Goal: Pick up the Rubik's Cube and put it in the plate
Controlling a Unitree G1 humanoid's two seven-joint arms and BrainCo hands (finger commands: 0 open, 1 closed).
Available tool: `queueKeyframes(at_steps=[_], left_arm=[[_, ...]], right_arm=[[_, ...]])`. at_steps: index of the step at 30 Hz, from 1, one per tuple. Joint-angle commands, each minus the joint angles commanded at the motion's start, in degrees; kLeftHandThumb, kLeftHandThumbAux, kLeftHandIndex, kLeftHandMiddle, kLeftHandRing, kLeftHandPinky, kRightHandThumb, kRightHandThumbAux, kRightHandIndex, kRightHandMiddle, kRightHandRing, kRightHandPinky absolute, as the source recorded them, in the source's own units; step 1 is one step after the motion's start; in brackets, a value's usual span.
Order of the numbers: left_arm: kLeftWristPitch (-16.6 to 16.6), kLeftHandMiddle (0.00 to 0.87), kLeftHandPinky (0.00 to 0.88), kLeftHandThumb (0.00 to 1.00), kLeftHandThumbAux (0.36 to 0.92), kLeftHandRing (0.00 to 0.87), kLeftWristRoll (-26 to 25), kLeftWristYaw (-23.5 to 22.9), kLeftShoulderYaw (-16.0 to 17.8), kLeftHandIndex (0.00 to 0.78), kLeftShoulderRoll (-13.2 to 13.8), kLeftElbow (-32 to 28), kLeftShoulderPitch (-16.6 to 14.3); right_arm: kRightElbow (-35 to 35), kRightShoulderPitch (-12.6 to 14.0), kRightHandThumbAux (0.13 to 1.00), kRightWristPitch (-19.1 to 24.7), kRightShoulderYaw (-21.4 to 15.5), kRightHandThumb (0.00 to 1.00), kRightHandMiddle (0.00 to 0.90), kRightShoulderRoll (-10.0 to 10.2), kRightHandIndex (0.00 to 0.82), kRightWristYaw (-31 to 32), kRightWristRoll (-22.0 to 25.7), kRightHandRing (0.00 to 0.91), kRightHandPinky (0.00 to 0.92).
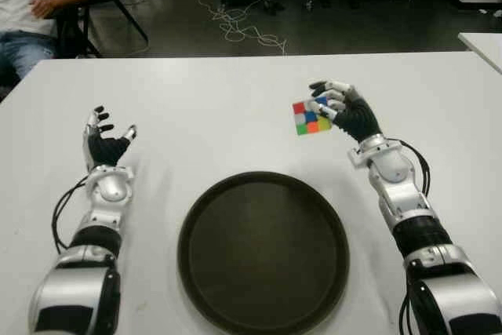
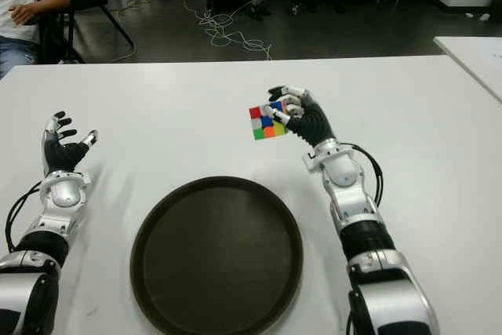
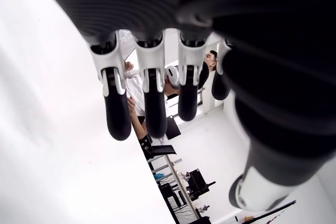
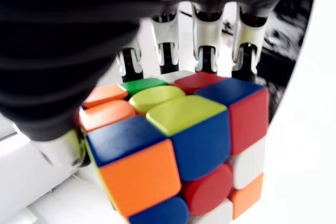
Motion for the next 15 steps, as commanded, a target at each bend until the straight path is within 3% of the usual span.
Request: queueKeyframes(at_steps=[3, 6, 11, 15], left_arm=[[-0.2, 0.188, 0.268, 0.137, 0.759, 0.213, -0.1, 0.0, 0.1, 0.157, 0.0, 0.0, 0.0], [-0.5, 0.192, 0.274, 0.139, 0.757, 0.216, -0.1, -0.2, 0.1, 0.162, 0.0, 0.1, 0.1], [-0.6, 0.192, 0.271, 0.113, 0.752, 0.216, -0.1, -0.3, 0.1, 0.141, 0.2, 0.1, 0.2], [-0.5, 0.196, 0.290, 0.109, 0.754, 0.223, -0.1, -0.3, 0.1, 0.138, 0.2, 0.1, 0.2]], right_arm=[[-2.6, 0.9, 0.723, 4.6, -0.3, 0.692, 0.761, 0.6, 0.434, 2.2, 2.1, 0.782, 0.771], [-5.3, 1.3, 0.722, 12.6, -1.7, 0.697, 0.756, 1.4, 0.435, 5.8, 7.3, 0.776, 0.774], [-8.8, 1.8, 0.719, 21.7, -3.1, 0.703, 0.764, 1.9, 0.436, 9.2, 12.4, 0.781, 0.788], [-10.7, 2.0, 0.719, 26.3, -3.5, 0.705, 0.771, 1.8, 0.437, 10.8, 14.2, 0.785, 0.792]])
